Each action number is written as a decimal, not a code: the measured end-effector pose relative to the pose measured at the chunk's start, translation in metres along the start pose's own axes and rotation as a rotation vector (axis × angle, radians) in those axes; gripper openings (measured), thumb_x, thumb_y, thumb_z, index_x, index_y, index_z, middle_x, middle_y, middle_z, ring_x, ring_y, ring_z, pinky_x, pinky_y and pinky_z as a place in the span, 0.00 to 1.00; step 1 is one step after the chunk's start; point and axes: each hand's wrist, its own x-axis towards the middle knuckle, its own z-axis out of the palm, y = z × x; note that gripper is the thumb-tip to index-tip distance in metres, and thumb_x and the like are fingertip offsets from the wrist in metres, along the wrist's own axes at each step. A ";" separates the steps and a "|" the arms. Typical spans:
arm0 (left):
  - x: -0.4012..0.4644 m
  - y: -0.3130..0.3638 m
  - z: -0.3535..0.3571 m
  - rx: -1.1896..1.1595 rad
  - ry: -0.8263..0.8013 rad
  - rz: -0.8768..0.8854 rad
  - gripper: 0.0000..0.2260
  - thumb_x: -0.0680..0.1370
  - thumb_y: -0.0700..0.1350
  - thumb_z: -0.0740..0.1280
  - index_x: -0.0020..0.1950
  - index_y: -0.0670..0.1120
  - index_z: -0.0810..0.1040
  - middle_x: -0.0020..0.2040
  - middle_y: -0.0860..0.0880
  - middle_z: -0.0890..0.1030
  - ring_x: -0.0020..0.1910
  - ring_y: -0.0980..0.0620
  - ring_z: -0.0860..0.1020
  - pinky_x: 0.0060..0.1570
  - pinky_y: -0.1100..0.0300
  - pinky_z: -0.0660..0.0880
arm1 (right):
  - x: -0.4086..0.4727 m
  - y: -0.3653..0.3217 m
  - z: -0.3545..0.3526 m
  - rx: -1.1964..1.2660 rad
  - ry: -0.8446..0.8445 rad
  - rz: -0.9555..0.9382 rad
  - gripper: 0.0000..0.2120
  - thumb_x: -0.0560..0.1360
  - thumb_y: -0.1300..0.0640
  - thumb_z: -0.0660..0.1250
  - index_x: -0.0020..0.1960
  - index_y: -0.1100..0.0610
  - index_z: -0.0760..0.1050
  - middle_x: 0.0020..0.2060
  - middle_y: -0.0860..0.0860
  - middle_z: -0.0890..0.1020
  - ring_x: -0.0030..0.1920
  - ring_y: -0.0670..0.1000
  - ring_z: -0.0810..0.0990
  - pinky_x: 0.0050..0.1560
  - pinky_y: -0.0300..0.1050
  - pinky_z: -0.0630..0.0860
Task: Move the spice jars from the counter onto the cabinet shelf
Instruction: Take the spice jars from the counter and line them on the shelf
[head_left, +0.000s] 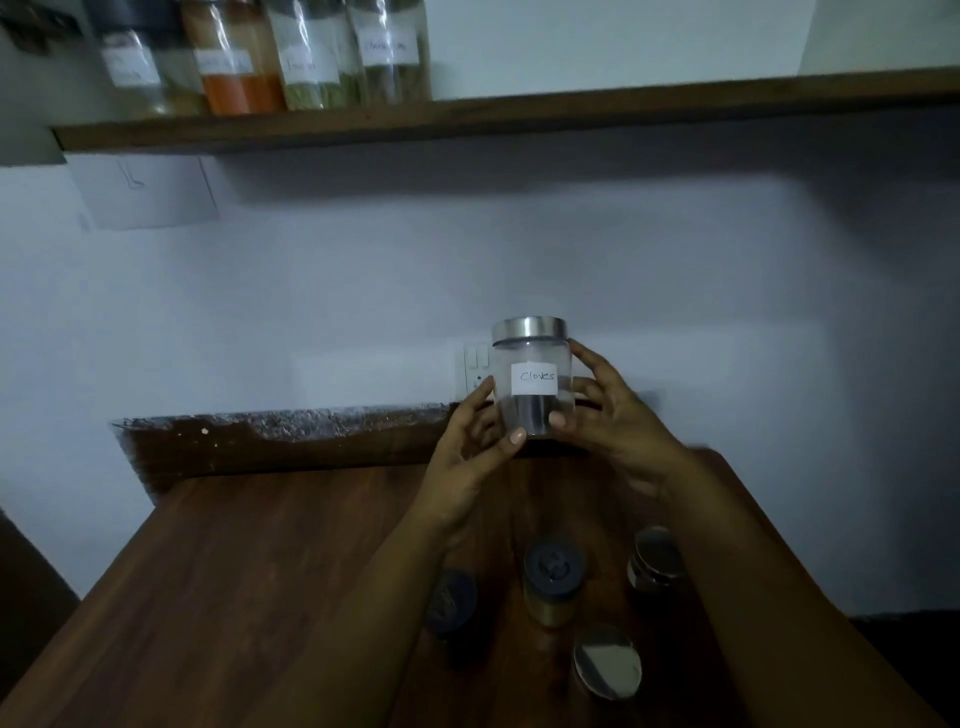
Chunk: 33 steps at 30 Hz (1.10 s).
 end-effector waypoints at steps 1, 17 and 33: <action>0.005 0.014 0.003 0.042 0.003 0.044 0.31 0.72 0.45 0.72 0.73 0.58 0.66 0.67 0.51 0.77 0.66 0.53 0.75 0.63 0.54 0.75 | 0.004 -0.015 0.002 -0.017 0.015 -0.041 0.46 0.59 0.49 0.82 0.70 0.31 0.63 0.63 0.45 0.76 0.59 0.47 0.81 0.54 0.44 0.80; 0.120 0.221 0.023 0.299 0.054 0.601 0.25 0.79 0.45 0.68 0.74 0.55 0.65 0.70 0.53 0.73 0.66 0.62 0.72 0.61 0.63 0.72 | 0.088 -0.248 0.014 -0.246 0.135 -0.530 0.54 0.54 0.45 0.82 0.73 0.35 0.57 0.60 0.53 0.78 0.59 0.47 0.81 0.56 0.46 0.79; 0.190 0.206 -0.044 1.332 0.697 1.024 0.09 0.78 0.44 0.65 0.50 0.38 0.76 0.45 0.42 0.75 0.44 0.43 0.73 0.46 0.49 0.72 | 0.212 -0.286 0.011 -0.716 0.121 -0.096 0.53 0.67 0.57 0.79 0.78 0.49 0.45 0.64 0.57 0.72 0.65 0.58 0.72 0.66 0.52 0.71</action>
